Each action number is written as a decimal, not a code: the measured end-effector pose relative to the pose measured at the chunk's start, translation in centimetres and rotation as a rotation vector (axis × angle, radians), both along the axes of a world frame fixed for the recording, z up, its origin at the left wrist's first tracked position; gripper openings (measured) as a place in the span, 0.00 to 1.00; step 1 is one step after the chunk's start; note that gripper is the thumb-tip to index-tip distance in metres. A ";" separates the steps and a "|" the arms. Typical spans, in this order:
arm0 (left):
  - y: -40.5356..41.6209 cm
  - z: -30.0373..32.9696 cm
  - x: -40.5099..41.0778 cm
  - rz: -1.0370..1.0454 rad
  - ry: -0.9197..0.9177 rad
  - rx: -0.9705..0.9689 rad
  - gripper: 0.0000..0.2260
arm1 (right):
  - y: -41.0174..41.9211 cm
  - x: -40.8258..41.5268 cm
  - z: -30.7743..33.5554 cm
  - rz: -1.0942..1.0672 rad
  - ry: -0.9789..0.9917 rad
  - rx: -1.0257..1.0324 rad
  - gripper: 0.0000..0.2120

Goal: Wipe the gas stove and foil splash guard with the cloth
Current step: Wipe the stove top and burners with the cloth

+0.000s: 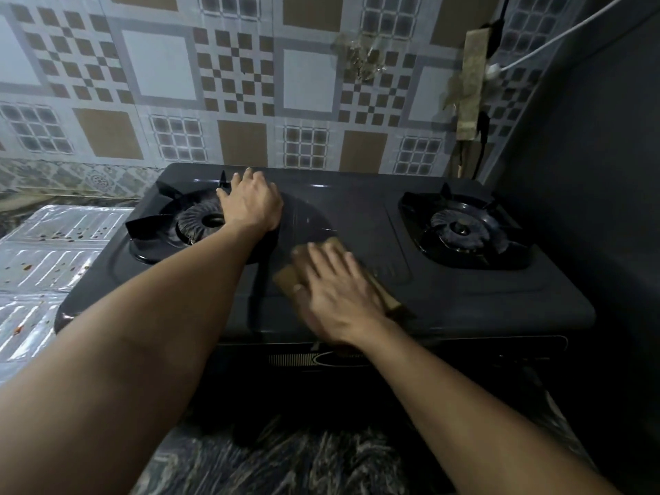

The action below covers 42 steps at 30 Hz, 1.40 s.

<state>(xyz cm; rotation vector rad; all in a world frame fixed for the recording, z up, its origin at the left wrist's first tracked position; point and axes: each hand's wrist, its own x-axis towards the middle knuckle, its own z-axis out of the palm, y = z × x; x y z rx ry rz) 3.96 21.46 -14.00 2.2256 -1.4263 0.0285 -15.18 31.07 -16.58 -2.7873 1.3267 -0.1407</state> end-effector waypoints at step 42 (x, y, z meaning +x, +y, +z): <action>6.6 0.5 -22.1 -0.509 -0.222 0.293 0.18 | -8.3 -32.0 0.8 -0.551 -0.022 0.142 0.27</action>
